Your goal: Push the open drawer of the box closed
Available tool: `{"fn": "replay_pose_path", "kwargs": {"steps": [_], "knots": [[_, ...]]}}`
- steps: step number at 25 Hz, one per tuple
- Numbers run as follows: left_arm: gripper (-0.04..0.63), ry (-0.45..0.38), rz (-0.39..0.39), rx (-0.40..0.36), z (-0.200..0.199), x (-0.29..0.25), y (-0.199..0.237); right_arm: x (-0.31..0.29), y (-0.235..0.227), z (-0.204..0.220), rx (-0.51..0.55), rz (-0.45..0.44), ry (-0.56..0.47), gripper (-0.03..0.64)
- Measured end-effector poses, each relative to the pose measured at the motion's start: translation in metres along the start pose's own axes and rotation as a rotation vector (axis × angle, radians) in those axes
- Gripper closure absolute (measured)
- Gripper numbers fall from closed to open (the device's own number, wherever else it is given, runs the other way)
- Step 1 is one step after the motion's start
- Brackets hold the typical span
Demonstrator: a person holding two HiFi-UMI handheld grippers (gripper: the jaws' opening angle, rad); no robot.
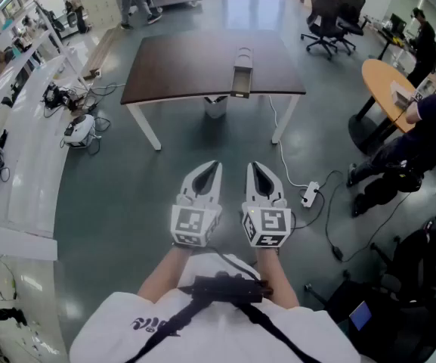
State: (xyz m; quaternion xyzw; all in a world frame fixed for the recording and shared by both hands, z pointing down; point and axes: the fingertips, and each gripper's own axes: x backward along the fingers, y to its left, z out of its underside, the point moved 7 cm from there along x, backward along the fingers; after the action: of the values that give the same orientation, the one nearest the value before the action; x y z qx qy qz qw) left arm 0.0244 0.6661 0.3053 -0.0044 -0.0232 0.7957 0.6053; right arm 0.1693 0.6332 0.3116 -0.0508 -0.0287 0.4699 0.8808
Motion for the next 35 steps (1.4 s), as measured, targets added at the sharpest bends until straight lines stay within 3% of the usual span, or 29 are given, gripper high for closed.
{"fn": "replay_pose_path", "kwargs": {"steps": [6, 15, 24, 35], "knots": [[0.584, 0.05, -0.039, 0.028, 0.019, 0.002, 0.005, -0.004, -0.013, 0.039, -0.101, 0.011, 0.112, 0.611], [0.584, 0.042, 0.049, 0.044, 0.028, -0.054, 0.012, -0.05, -0.036, 0.042, -0.068, 0.005, 0.136, 0.609], [0.584, 0.009, 0.107, 0.05, 0.017, -0.127, 0.077, -0.14, -0.026, 0.02, -0.01, -0.024, 0.099, 0.609], [0.584, -0.013, 0.126, 0.091, 0.029, -0.176, 0.155, -0.234, -0.014, 0.019, 0.015, 0.021, 0.086, 0.611]]}}
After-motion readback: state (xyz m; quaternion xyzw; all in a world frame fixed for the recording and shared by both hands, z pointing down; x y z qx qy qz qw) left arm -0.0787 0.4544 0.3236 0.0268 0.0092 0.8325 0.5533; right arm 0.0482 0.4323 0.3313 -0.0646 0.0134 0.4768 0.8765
